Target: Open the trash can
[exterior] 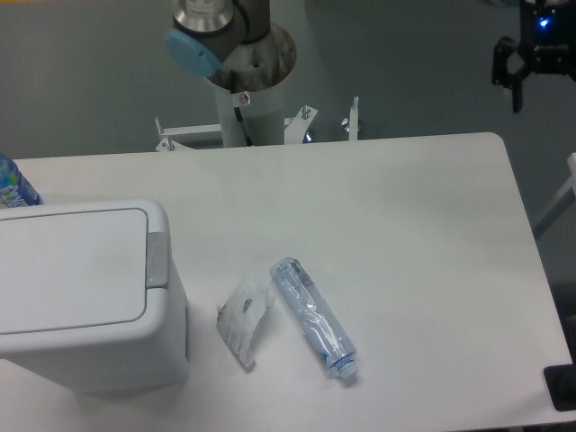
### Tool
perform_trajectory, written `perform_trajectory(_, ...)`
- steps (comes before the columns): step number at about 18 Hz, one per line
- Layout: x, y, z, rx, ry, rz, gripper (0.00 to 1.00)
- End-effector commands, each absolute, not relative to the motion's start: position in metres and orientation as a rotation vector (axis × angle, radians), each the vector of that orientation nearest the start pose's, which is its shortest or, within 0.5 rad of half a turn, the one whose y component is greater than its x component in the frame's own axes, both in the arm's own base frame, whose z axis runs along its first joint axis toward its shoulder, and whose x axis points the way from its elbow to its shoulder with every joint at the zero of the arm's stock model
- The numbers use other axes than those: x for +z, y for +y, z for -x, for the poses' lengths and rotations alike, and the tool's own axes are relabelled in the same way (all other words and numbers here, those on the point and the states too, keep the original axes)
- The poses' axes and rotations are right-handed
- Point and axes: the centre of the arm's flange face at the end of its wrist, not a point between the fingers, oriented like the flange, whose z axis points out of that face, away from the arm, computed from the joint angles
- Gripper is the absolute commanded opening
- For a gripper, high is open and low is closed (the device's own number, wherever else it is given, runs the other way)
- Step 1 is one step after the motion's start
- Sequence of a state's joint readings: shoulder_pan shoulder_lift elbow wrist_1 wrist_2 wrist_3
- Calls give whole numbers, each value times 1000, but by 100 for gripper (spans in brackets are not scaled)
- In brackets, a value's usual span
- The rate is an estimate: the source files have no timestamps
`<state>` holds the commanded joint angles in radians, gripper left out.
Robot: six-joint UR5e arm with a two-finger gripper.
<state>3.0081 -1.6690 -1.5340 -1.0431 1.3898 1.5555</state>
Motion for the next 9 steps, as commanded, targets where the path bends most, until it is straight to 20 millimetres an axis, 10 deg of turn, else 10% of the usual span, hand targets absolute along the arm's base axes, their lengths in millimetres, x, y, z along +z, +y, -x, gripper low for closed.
perform_trajectory(9, 518, 225, 541, 653, 227, 2850, 100)
